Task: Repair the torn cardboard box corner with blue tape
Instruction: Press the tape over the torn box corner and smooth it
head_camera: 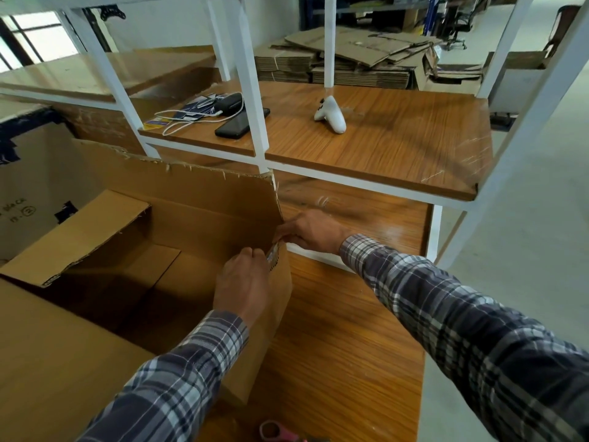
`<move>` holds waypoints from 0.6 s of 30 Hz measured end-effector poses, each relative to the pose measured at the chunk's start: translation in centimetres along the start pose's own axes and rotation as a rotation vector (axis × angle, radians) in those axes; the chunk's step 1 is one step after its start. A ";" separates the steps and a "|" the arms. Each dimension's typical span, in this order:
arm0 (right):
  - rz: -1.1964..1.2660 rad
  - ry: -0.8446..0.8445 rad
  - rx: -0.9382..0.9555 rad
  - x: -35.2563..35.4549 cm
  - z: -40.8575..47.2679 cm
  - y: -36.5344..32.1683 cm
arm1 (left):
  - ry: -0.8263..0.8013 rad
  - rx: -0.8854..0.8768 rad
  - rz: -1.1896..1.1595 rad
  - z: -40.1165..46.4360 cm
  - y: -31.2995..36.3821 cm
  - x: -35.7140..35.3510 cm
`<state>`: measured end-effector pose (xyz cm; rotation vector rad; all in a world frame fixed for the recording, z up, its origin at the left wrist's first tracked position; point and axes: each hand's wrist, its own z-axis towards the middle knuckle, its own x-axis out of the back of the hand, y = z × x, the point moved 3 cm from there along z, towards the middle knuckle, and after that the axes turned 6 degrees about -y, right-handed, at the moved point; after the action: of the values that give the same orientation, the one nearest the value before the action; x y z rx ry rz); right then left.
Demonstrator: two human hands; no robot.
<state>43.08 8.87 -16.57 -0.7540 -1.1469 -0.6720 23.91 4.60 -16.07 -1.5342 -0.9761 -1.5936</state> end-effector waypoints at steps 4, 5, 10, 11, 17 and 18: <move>0.024 -0.020 0.002 0.5 0.0 0.1 | 0.006 -0.012 0.009 -0.6 -0.2 0.2; 0.024 -0.024 0.005 0.6 0.1 0.1 | 0.004 -0.008 0.008 -0.9 -0.3 0.2; -0.014 -0.014 -0.021 0.6 0.1 -0.4 | 0.020 0.003 -0.025 -1.0 -1.1 0.5; -0.031 -0.009 -0.040 0.7 -0.1 -0.6 | 0.025 0.007 -0.040 -0.9 -1.2 0.8; -0.076 0.034 0.008 0.1 -0.6 -2.4 | -0.045 0.008 -0.025 1.7 0.1 1.7; -0.083 0.031 0.032 0.0 -0.5 -2.7 | -0.070 0.007 -0.005 2.3 0.5 1.8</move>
<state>41.19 6.92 -16.17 -0.6695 -1.1625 -0.7310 25.31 6.44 -14.25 -1.5928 -1.0233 -1.5481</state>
